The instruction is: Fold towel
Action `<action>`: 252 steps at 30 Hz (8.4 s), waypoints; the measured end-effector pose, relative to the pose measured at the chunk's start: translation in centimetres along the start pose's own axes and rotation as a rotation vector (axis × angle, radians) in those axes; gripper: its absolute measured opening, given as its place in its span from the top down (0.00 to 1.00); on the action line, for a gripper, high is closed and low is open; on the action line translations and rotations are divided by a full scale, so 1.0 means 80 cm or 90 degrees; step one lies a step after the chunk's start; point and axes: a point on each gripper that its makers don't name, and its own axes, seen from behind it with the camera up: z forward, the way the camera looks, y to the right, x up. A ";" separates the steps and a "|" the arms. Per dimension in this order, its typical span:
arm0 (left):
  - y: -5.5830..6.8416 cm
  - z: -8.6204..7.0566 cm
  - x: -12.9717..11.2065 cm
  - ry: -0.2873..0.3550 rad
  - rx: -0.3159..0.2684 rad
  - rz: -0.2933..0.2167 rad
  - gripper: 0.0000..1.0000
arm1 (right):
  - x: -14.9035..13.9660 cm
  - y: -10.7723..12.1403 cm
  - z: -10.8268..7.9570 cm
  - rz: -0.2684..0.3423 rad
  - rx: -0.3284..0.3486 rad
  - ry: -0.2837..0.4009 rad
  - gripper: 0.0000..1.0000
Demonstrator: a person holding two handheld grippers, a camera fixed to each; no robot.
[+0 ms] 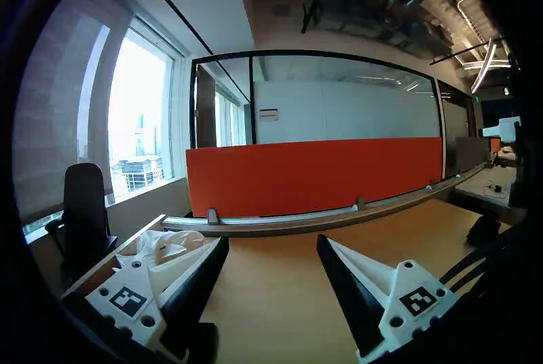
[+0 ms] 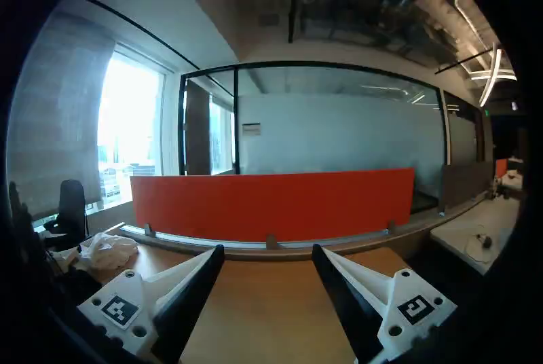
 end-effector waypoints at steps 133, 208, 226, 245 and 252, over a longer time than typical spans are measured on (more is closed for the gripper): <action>-0.008 -0.014 -0.193 0.026 0.040 -0.034 0.04 | -0.253 0.088 0.001 0.000 -0.047 0.043 0.00; -0.006 -0.014 -0.192 0.026 0.040 -0.034 0.04 | -0.311 0.073 0.003 -0.022 -0.033 0.036 0.00; -0.007 -0.014 -0.192 0.026 0.040 -0.034 0.04 | -0.311 0.073 0.003 -0.022 -0.033 0.036 0.00; -0.008 -0.014 -0.191 0.026 0.040 -0.034 0.04 | -0.310 0.073 0.002 -0.022 -0.033 0.036 0.00; -0.007 -0.014 -0.190 0.026 0.040 -0.035 0.04 | -0.311 0.073 0.002 -0.022 -0.033 0.036 0.00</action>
